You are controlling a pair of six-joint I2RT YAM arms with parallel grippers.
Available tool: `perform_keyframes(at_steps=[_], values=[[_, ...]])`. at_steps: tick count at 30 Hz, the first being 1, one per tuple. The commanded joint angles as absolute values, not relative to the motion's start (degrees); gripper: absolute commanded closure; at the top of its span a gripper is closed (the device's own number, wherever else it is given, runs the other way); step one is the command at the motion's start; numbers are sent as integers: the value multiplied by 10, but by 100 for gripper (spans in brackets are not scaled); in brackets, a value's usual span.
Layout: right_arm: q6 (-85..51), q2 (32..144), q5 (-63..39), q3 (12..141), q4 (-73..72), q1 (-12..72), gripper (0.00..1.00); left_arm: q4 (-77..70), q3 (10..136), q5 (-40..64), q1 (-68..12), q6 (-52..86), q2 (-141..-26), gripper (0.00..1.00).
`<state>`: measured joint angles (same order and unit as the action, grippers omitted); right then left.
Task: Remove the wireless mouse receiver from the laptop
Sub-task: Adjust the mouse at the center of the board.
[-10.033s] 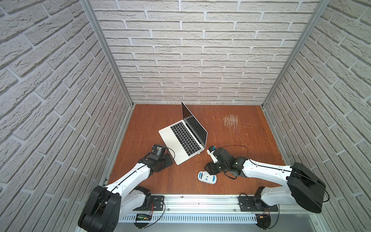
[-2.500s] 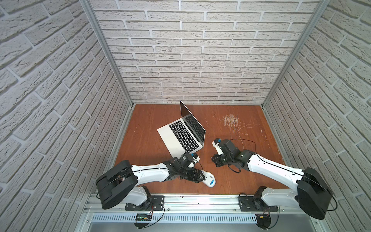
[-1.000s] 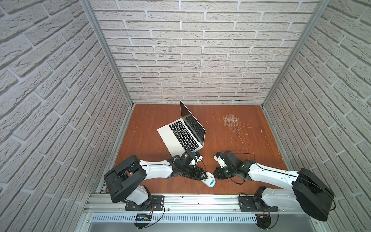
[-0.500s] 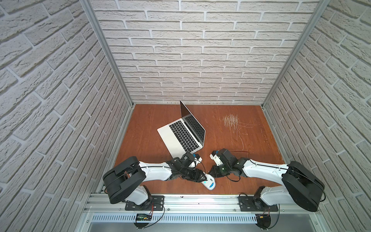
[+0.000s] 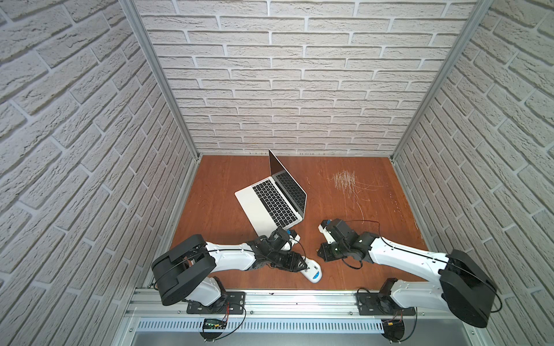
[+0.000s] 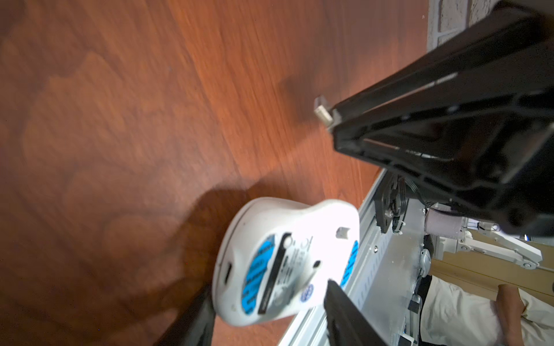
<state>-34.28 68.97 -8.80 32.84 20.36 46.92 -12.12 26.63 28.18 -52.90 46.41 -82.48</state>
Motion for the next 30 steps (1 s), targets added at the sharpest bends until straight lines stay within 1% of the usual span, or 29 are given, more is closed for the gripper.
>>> perform_keyframes(at_steps=[1, 7, 9, 13, 17, 23, 30], values=[[-343, 635, -37, 332, 320, 470, 97, -135, 252, 270, -532, 470, -811, 41], [-380, 544, -80, 298, 383, 477, 97, -135, 245, 258, -532, 474, -797, 41], [-397, 532, -100, 290, 386, 486, 97, -137, 243, 256, -533, 474, -795, 41], [-415, 519, -102, 286, 411, 517, 97, -136, 241, 253, -532, 474, -792, 41], [-443, 518, -129, 270, 387, 563, 97, -136, 240, 249, -532, 475, -789, 41], [-467, 522, -121, 260, 367, 622, 97, -136, 236, 243, -532, 476, -782, 40], [-487, 556, -143, 253, 261, 702, 97, -137, 236, 241, -532, 477, -783, 36]])
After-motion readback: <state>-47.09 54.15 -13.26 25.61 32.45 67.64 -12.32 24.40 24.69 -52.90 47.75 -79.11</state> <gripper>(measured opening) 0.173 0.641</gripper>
